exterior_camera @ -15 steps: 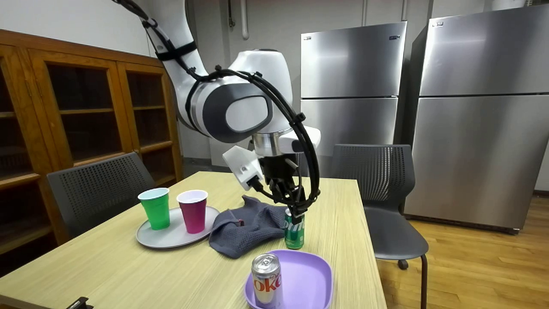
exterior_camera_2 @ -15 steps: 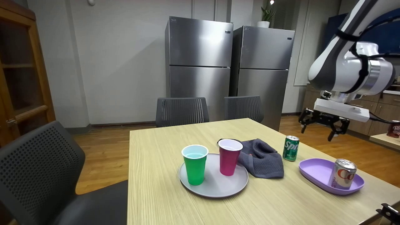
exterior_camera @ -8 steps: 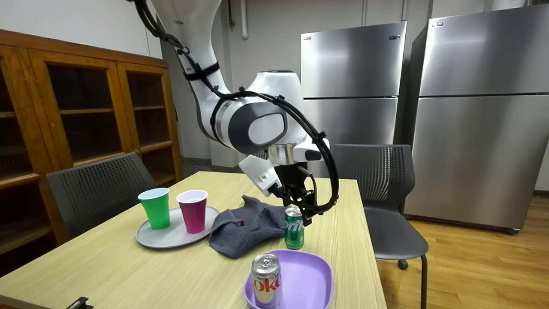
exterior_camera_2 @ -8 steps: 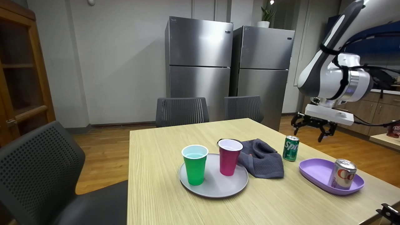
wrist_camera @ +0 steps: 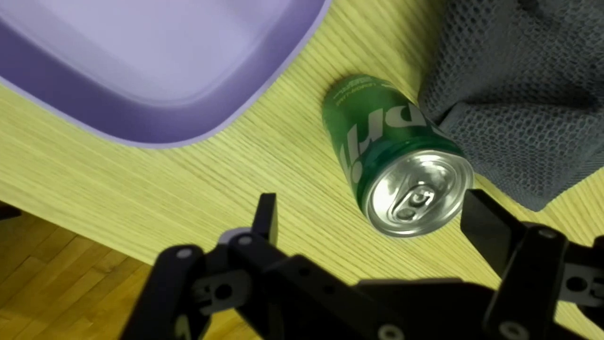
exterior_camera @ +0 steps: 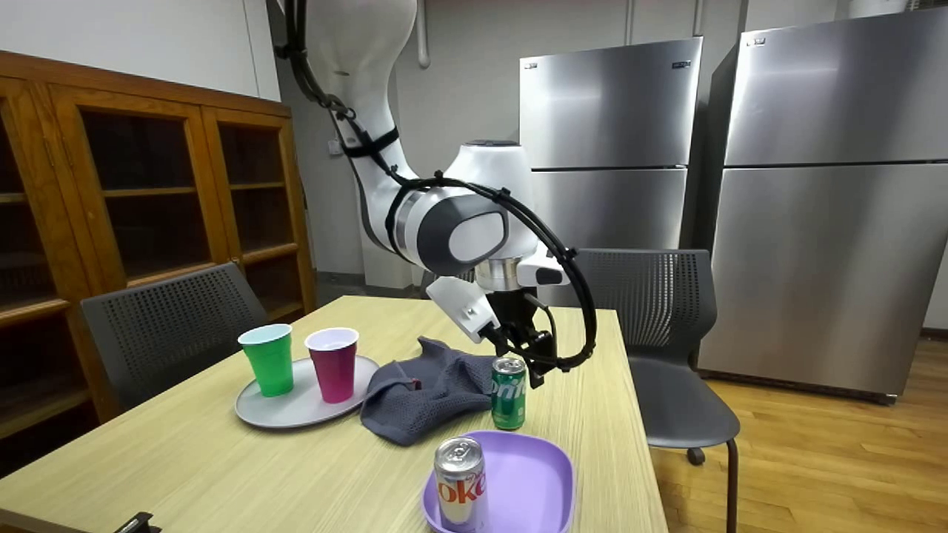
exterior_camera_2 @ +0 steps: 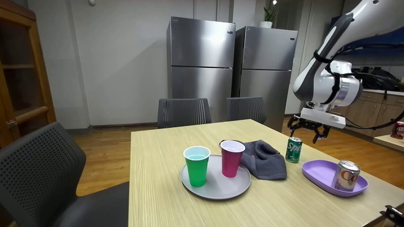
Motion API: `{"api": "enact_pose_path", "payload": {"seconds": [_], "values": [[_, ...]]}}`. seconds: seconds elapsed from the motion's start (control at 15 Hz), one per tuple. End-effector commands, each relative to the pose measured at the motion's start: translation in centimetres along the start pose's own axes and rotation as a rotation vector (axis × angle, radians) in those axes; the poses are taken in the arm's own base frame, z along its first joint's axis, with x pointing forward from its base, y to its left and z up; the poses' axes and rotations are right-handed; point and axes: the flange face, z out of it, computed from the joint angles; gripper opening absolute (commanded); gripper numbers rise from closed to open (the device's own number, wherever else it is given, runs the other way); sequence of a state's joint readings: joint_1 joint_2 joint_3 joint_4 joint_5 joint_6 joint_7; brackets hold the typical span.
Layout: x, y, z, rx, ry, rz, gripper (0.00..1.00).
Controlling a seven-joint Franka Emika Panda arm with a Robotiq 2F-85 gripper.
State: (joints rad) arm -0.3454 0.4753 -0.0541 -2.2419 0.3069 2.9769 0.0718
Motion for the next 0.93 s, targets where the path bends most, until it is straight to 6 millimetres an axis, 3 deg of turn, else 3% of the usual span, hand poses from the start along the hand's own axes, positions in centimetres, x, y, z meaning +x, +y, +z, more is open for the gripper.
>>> {"api": "enact_pose_path", "payload": {"seconds": [0.0, 0.87], "values": [[1.4, -0.8, -0.2, 0.031, -0.012, -0.024, 1.0], [1.3, -2.3, 2.4, 0.015, -0.064, -0.033, 1.0]]}}
